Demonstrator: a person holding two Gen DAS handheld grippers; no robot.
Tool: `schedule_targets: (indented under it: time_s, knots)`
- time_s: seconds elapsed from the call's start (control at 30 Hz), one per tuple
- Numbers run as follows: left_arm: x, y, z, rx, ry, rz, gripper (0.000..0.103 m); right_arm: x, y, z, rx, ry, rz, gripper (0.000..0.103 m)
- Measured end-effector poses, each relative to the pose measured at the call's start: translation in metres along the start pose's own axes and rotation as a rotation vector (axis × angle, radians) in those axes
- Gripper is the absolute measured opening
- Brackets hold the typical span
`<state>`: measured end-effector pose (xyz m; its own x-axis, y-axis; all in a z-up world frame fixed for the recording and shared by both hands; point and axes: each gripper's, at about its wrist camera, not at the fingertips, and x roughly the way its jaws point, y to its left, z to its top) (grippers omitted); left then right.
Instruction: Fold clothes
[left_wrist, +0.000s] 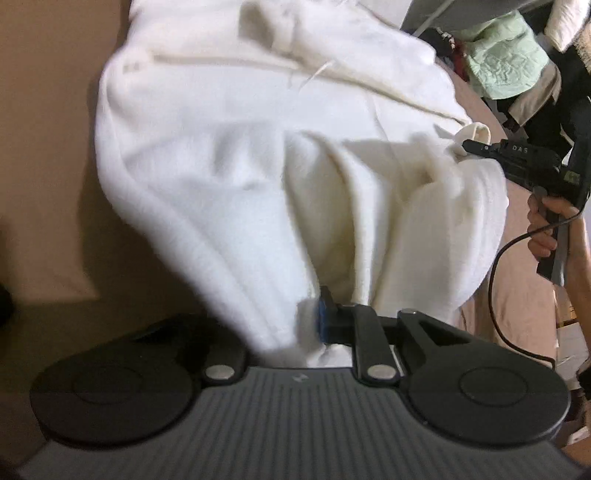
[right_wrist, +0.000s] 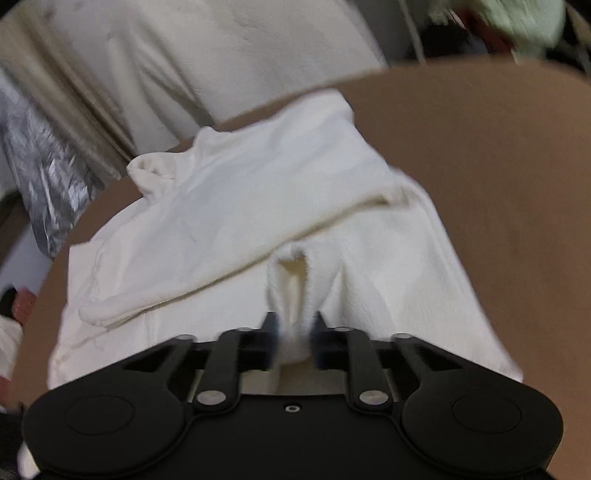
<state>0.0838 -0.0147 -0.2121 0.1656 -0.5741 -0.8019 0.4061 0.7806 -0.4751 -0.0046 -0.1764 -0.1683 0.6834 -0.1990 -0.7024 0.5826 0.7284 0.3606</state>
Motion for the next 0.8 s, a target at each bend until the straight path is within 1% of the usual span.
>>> schedule_targets:
  time_s: [0.07,0.1,0.13,0.17,0.27,0.37,0.47,0.6,0.77,0.8]
  knots:
    - [-0.014,0.002,0.001,-0.034,-0.047,-0.051,0.015,-0.015,0.007,0.001,-0.048,-0.064,-0.013,0.009]
    - [-0.019,0.007,0.002,-0.083,-0.069,-0.093,0.015,-0.025,0.009,0.001,-0.055,-0.098,-0.017,0.009]
    - [-0.022,0.017,0.003,-0.158,-0.090,-0.148,0.015,-0.035,0.011,0.000,-0.063,-0.132,-0.021,0.009]
    - [-0.024,0.024,0.003,-0.205,-0.102,-0.179,0.015,-0.046,0.012,0.000,-0.067,-0.163,-0.023,0.009]
    - [-0.027,0.039,0.004,-0.269,-0.115,-0.206,0.015,-0.076,0.010,-0.002,-0.059,-0.237,-0.020,0.008]
    - [-0.029,0.040,0.002,-0.263,-0.124,-0.196,0.014,-0.094,0.006,0.000,-0.031,-0.296,-0.018,0.008]
    - [-0.036,0.043,0.010,-0.288,-0.144,-0.237,0.014,-0.102,0.008,0.009,-0.025,-0.337,-0.030,0.008]
    - [-0.054,0.050,0.052,-0.345,-0.175,-0.275,0.014,-0.107,0.015,0.029,-0.020,-0.394,-0.026,0.008]
    - [-0.067,0.042,0.122,-0.327,-0.174,-0.248,0.014,-0.098,0.016,0.068,-0.014,-0.434,0.001,0.008]
    - [-0.067,0.042,0.137,-0.328,-0.189,-0.244,0.014,-0.096,0.017,0.075,-0.015,-0.443,0.006,0.008]
